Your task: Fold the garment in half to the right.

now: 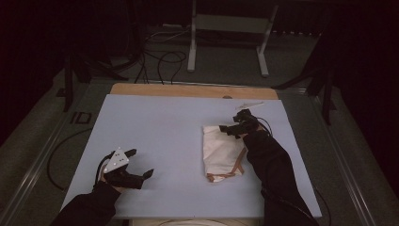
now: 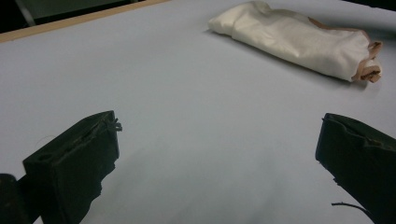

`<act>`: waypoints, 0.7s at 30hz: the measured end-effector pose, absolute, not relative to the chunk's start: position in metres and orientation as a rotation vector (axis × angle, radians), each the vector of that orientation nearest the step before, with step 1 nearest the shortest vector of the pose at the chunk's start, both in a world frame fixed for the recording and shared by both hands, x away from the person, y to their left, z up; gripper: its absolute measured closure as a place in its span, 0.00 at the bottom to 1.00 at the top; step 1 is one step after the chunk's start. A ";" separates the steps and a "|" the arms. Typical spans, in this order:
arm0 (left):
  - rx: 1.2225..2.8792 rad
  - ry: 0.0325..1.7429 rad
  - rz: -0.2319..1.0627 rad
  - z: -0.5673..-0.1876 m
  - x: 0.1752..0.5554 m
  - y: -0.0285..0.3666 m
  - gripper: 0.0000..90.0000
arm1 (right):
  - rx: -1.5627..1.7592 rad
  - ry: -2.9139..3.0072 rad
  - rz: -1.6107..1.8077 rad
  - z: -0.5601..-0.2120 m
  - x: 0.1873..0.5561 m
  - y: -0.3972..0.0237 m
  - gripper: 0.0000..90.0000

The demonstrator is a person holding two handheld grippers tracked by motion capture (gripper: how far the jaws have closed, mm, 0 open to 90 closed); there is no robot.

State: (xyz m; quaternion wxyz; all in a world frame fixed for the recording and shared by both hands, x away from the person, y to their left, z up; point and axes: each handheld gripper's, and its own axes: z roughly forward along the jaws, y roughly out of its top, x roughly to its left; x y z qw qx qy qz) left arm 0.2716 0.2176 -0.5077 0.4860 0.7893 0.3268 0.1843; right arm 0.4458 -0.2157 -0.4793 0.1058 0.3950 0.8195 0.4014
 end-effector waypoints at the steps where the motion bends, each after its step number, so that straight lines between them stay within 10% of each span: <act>1: 1.919 0.796 0.447 -0.508 0.272 0.218 0.00 | 1.151 2.424 1.186 -0.478 0.445 -0.213 0.15; 21: 1.914 0.804 0.439 -0.508 0.271 0.222 0.00 | 1.006 2.510 1.238 -0.459 0.415 -0.198 0.12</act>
